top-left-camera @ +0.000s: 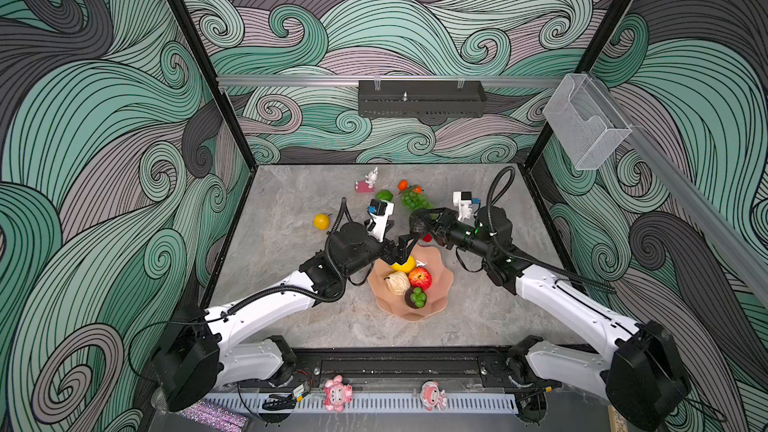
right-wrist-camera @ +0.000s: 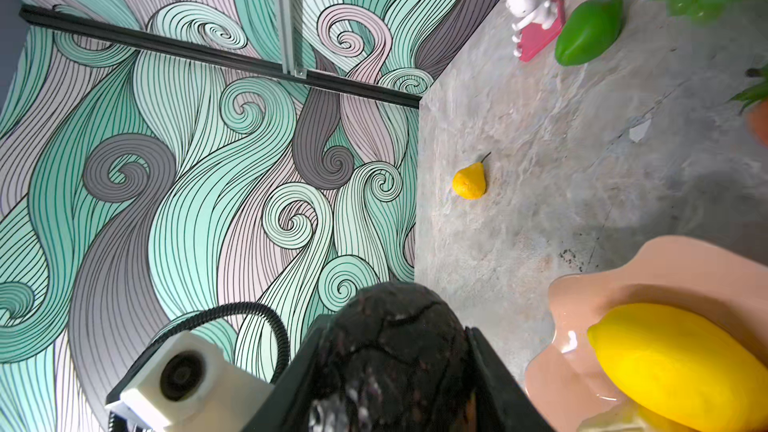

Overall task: Place and organize the fake fruits in the fruit bowl
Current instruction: 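Carry the avocado toward the bowl with the right gripper while the left gripper approaches, then grasp the avocado with the left gripper from the right gripper, then move the avocado over the bowl with the left gripper while the right gripper withdraws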

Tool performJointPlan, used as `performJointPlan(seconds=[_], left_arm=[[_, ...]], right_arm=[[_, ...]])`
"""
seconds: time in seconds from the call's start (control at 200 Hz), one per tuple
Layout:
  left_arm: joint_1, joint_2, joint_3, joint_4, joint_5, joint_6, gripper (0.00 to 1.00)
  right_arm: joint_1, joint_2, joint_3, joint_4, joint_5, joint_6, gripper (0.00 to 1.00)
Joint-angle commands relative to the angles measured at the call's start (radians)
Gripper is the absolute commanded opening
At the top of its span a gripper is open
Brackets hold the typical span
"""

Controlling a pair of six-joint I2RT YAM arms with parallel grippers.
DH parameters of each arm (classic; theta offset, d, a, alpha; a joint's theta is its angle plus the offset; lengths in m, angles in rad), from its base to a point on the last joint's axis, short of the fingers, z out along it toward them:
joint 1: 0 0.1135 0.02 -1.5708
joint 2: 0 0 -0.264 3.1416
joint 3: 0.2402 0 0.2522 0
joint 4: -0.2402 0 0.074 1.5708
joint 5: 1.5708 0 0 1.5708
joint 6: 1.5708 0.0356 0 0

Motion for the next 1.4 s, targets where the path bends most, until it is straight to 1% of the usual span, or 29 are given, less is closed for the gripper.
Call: performJointPlan(seconds=[0.0, 0.065, 0.245, 0.525, 0.635, 0.685, 0.836, 0.921, 1.001, 1.081, 1.141, 1.196, 1.256, 1.396], left_arm=[[-0.016, 0.006, -0.002, 0.071, 0.036, 0.022, 0.89], [-0.020, 0.013, -0.002, 0.076, 0.035, 0.022, 0.88], [-0.023, 0.018, 0.001, 0.075, 0.011, 0.022, 0.83], [-0.023, 0.036, 0.013, 0.063, 0.029, 0.025, 0.69], [-0.023, 0.043, 0.024, 0.045, 0.047, 0.028, 0.60], [-0.023, 0.043, 0.021, 0.045, 0.048, 0.027, 0.58], [-0.023, 0.033, 0.010, 0.046, 0.043, 0.033, 0.48], [-0.023, 0.029, 0.008, 0.028, 0.032, 0.056, 0.46], [-0.026, 0.016, 0.001, 0.000, 0.010, 0.090, 0.45], [-0.036, -0.013, -0.021, -0.031, -0.032, 0.133, 0.44], [-0.045, -0.034, -0.040, -0.061, -0.051, 0.168, 0.45], [-0.062, -0.059, -0.066, -0.086, -0.079, 0.208, 0.45], [-0.090, -0.089, -0.102, -0.101, -0.114, 0.263, 0.45], [-0.189, -0.169, -0.180, -0.131, -0.204, 0.405, 0.46]], right_arm=[[0.021, -0.027, -0.014, 0.069, 0.040, 0.008, 0.45], [0.034, -0.033, -0.017, 0.075, 0.050, 0.004, 0.45], [0.069, -0.037, -0.022, 0.087, 0.062, -0.003, 0.45], [0.111, -0.052, -0.036, 0.094, 0.081, -0.013, 0.45], [0.119, -0.056, -0.036, 0.093, 0.084, -0.020, 0.45], [0.121, -0.057, -0.037, 0.090, 0.083, -0.025, 0.45], [0.125, -0.065, -0.042, 0.068, 0.084, -0.044, 0.47], [0.125, -0.075, -0.042, 0.031, 0.093, -0.071, 0.53], [0.124, -0.095, -0.038, -0.019, 0.111, -0.121, 0.66], [0.118, -0.134, -0.013, -0.157, 0.144, -0.223, 0.79], [0.105, -0.169, 0.007, -0.275, 0.169, -0.300, 0.85], [0.084, -0.201, 0.010, -0.342, 0.175, -0.356, 0.88], [0.060, -0.237, 0.002, -0.395, 0.173, -0.397, 0.89], [0.016, -0.308, -0.020, -0.502, 0.185, -0.471, 0.89]])
